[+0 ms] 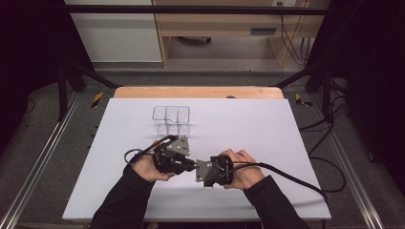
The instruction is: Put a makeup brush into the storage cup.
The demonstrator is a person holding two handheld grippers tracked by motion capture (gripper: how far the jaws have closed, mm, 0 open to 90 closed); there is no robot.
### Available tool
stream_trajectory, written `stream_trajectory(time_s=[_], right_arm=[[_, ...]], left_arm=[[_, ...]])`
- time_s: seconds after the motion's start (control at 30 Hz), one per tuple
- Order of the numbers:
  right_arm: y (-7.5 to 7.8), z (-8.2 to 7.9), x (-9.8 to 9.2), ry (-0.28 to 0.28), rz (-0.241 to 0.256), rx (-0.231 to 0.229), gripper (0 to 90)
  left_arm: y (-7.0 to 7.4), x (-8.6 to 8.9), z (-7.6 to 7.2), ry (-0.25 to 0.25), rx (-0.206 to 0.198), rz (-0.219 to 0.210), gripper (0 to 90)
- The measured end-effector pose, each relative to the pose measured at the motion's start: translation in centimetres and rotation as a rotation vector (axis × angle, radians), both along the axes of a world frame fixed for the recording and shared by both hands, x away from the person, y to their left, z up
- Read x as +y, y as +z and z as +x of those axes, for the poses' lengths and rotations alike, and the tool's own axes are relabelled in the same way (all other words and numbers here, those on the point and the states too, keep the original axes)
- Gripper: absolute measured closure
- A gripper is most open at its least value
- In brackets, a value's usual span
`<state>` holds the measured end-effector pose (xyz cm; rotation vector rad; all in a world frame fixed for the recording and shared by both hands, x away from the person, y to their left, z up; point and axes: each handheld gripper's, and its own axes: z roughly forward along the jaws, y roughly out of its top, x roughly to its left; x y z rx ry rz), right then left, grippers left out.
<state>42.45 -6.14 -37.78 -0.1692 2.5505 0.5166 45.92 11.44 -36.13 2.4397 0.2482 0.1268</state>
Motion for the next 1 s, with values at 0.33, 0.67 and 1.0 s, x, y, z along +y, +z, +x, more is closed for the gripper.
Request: stream_trajectory(time_s=[0.33, 0.67, 1.0], right_arm=[[0.1, 0.9, -0.4, -0.076, 0.043, 0.052, 84.2], [-0.2, 2.1, -1.3, -0.167, 0.085, 0.096, 84.2], [-0.4, 2.9, -2.9, -0.255, 0.195, 0.145, 84.2]], left_arm=[[0.3, 1.6, 0.3, 0.11, -0.07, -0.081, 50.8], [0.1, 3.6, 0.7, 0.225, -0.107, -0.143, 25.5], [-0.7, 5.3, 0.8, 0.346, -0.106, -0.232, 16.6]])
